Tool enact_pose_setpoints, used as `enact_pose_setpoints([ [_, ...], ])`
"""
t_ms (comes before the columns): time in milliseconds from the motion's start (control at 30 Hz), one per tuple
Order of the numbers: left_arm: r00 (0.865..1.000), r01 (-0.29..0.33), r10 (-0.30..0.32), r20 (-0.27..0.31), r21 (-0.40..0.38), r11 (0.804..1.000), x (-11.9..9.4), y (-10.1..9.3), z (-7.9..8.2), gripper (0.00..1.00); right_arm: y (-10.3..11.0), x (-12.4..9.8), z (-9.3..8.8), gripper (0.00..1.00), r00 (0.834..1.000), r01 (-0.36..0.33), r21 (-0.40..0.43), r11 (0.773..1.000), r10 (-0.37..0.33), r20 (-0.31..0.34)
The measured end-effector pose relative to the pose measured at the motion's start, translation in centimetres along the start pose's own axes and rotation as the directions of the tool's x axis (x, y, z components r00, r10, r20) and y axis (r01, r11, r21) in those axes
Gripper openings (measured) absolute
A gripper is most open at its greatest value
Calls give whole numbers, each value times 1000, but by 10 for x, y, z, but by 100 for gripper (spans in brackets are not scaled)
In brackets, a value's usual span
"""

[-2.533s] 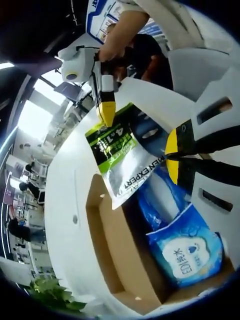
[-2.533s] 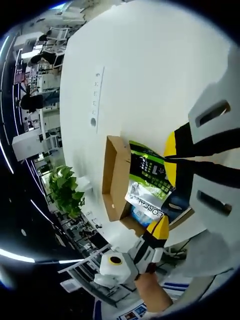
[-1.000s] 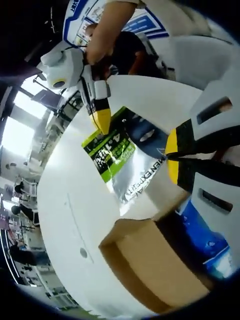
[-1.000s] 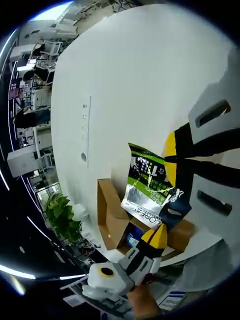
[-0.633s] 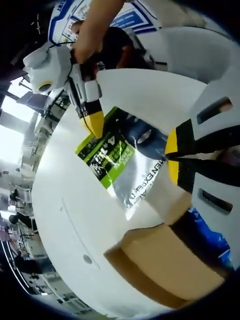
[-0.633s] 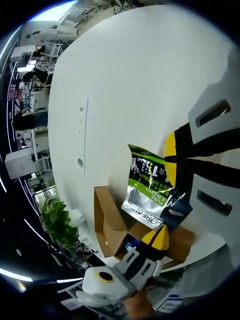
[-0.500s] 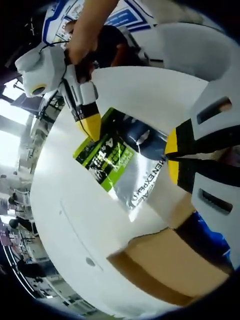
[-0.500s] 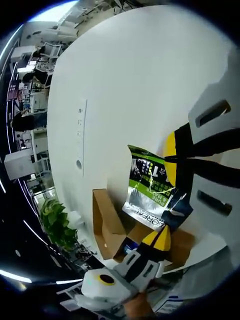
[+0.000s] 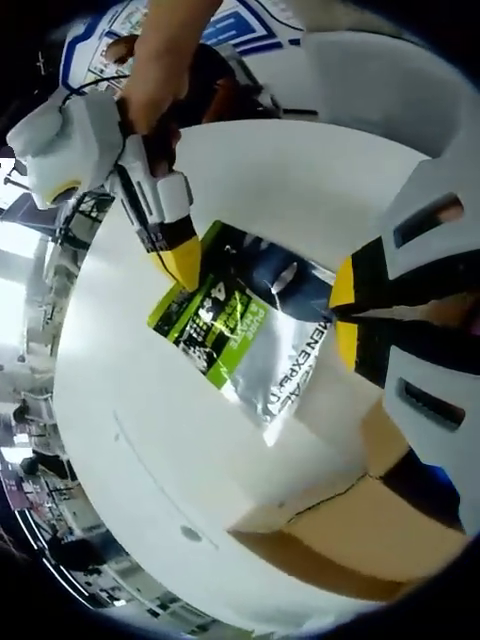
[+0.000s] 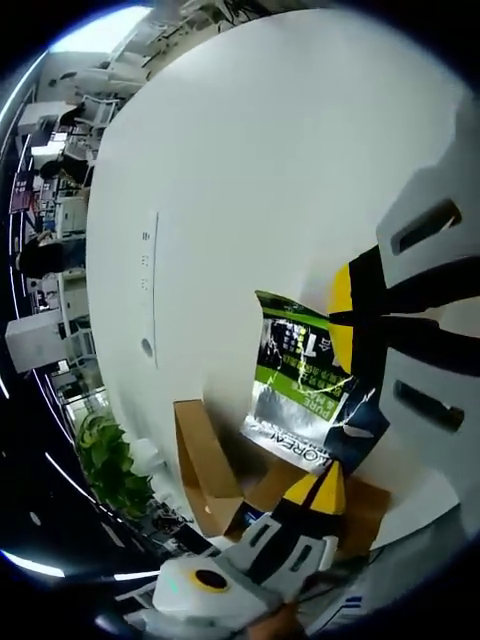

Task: Operate the shoe box by opening the lid, removing the specified soft item, and placing it in the target area until the item is outside and the box remains undamaged.

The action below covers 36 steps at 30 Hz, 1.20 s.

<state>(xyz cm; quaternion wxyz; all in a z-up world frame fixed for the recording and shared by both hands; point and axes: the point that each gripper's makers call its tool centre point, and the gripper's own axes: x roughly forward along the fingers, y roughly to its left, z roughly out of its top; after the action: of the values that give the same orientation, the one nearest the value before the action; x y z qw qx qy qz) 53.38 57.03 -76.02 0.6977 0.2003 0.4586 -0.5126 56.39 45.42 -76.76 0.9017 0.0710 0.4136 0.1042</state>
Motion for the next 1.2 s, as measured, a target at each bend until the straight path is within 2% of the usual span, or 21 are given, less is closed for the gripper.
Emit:
enact_pose_setpoints([
  [200, 1000, -4, 4, 14, -15, 1000, -1, 2, 1, 0, -1, 8, -5, 0, 1000, 15, 16, 1000, -15, -3],
  [367, 998, 8, -6, 55, -33, 999, -4, 1, 4, 2, -4, 13, -9, 0, 1000, 30, 26, 999, -30, -10],
  [633, 996, 21, -17, 87, -51, 998, -9, 0, 2, 6, -2, 17, -16, 0, 999, 43, 30, 999, -42, -25],
  [667, 994, 24, -17, 108, -59, 998, -11, -1, 4, 8, -4, 18, -16, 0, 998, 53, 28, 998, -52, -25],
  [833, 991, 28, -19, 134, -67, 997, -21, -1, 7, 11, -5, 20, -19, 0, 998, 57, 48, 997, -55, -31],
  [967, 981, 41, -25, 190, -77, 996, -32, -3, 17, 12, -4, 20, -18, 0, 998, 66, 68, 996, -65, -24],
  [1200, 975, 39, -23, 223, -69, 997, -49, -4, 18, 13, -4, 21, -17, 0, 996, 85, 102, 991, -83, -21],
])
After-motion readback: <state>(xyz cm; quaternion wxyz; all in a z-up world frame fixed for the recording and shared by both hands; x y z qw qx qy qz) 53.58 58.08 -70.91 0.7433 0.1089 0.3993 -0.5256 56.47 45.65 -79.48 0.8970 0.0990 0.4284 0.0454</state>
